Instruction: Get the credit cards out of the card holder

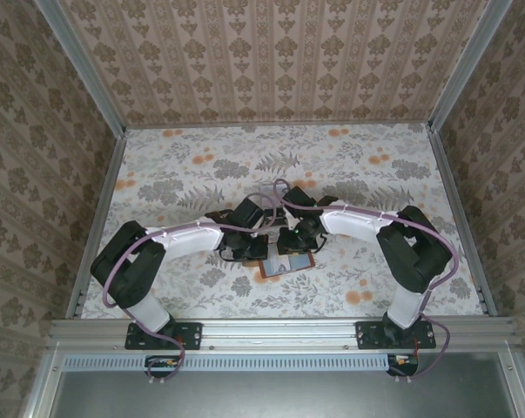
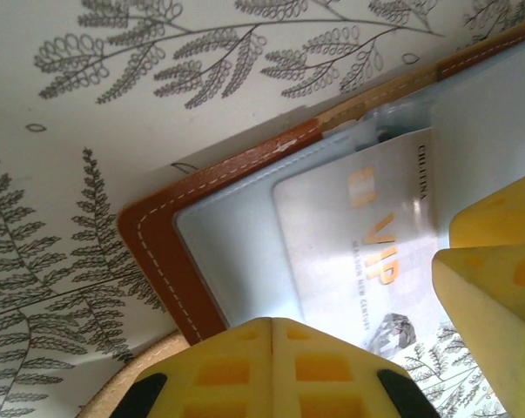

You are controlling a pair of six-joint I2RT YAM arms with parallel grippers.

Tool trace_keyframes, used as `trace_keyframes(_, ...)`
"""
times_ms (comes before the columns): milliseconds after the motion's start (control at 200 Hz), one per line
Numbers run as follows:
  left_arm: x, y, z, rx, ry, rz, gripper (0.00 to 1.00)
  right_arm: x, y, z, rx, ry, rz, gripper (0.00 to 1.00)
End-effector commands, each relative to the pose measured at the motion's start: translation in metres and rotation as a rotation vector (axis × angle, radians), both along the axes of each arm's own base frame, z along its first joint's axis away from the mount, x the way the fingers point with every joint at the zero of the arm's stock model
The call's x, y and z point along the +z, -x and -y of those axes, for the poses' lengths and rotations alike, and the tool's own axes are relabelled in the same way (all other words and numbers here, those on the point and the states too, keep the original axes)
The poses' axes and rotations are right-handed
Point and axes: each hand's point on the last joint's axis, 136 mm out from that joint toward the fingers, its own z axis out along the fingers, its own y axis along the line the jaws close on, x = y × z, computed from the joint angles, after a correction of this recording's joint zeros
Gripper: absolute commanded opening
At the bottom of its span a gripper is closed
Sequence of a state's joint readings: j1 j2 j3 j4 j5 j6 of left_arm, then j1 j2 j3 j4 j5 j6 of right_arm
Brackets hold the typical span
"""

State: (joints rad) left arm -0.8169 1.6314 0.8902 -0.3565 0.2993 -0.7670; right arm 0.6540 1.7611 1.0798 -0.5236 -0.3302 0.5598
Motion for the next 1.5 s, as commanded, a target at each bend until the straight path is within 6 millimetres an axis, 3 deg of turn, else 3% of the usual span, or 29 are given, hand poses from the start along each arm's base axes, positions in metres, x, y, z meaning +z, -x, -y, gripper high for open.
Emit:
trace_keyframes(0,0.014,-0.006,0.01,-0.017,0.028,0.021,0.04,0.008,0.004,0.005,-0.01,-0.019,-0.01,0.26)
trace_keyframes(390,-0.006,-0.008,0.02,-0.035,0.025,-0.024,0.05,-0.01,0.004,0.002,-0.009,-0.042,-0.049,0.25)
trace_keyframes(715,-0.023,0.004,0.001,-0.035,-0.059,-0.065,0.04,-0.022,0.008,0.003,-0.007,-0.029,-0.081,0.27)
trace_keyframes(1215,-0.029,0.008,-0.007,-0.032,-0.087,-0.075,0.04,-0.017,0.005,0.012,-0.015,0.011,-0.057,0.3)
trace_keyframes(1490,-0.031,0.009,-0.006,-0.038,-0.09,-0.078,0.04,-0.01,0.009,-0.006,-0.001,-0.102,-0.092,0.28)
